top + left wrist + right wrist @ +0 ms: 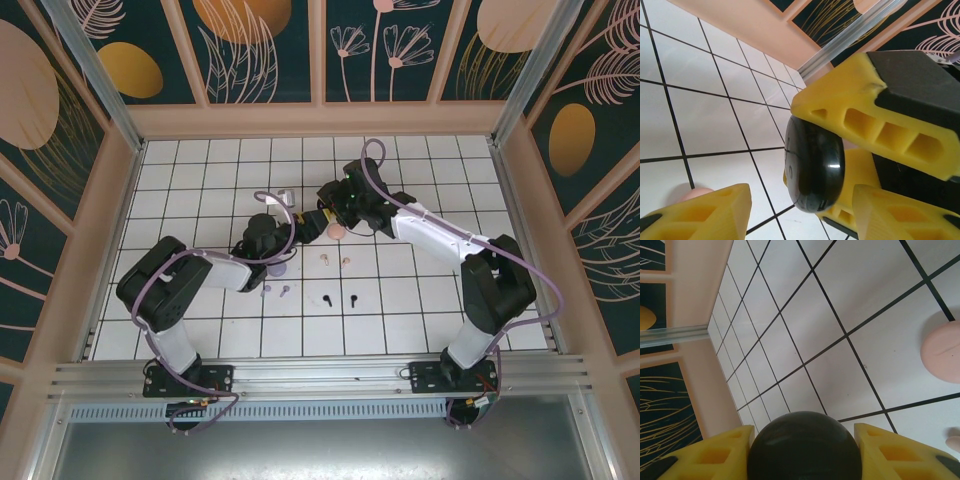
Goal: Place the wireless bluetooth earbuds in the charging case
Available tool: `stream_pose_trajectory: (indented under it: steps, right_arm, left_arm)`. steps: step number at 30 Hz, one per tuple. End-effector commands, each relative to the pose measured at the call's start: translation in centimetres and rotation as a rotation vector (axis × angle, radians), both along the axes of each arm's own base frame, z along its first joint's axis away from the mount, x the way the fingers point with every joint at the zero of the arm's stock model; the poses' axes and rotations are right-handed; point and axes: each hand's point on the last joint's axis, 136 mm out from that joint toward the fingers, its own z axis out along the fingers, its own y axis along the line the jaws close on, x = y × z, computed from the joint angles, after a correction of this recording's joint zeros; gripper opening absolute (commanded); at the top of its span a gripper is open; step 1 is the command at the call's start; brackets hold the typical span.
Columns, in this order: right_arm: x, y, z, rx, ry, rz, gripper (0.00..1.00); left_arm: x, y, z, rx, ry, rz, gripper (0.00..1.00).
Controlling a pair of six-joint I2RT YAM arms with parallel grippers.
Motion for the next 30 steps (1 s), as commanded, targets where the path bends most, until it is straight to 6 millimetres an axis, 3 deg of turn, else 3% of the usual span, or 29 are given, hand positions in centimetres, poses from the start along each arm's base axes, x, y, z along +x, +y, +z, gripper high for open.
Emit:
stream_pose_trajectory:
  steps: [1,7,21,23,27,30]
  right_arm:
    - [0.7,0.6,0.8,0.014,-0.027,-0.006,0.40]
    - [0.6,0.4,0.5,0.008,-0.023,-0.005,0.40]
    - [0.4,0.4,0.8,0.026,-0.034,0.001,0.41]
    - [0.5,0.4,1.2,0.032,-0.040,-0.002,0.49]
    - [0.9,0.3,2.2,0.043,-0.064,-0.002,0.74]
    - [1.2,-0.8,3.2,0.044,-0.091,-0.025,0.81]
  left_arm:
    - [0.6,-0.6,2.0,-0.044,-0.068,0.007,0.54]
    - [1.1,-0.4,2.1,-0.051,-0.075,0.026,0.49]
    - [1.3,-0.8,2.1,-0.058,-0.073,0.018,0.20]
    - [1.2,-0.9,2.1,-0.060,-0.072,0.013,0.14]
    - [1.1,-1.0,2.2,-0.065,-0.069,0.005,0.00]
    - [0.9,-0.8,2.1,-0.063,-0.060,0.003,0.00]
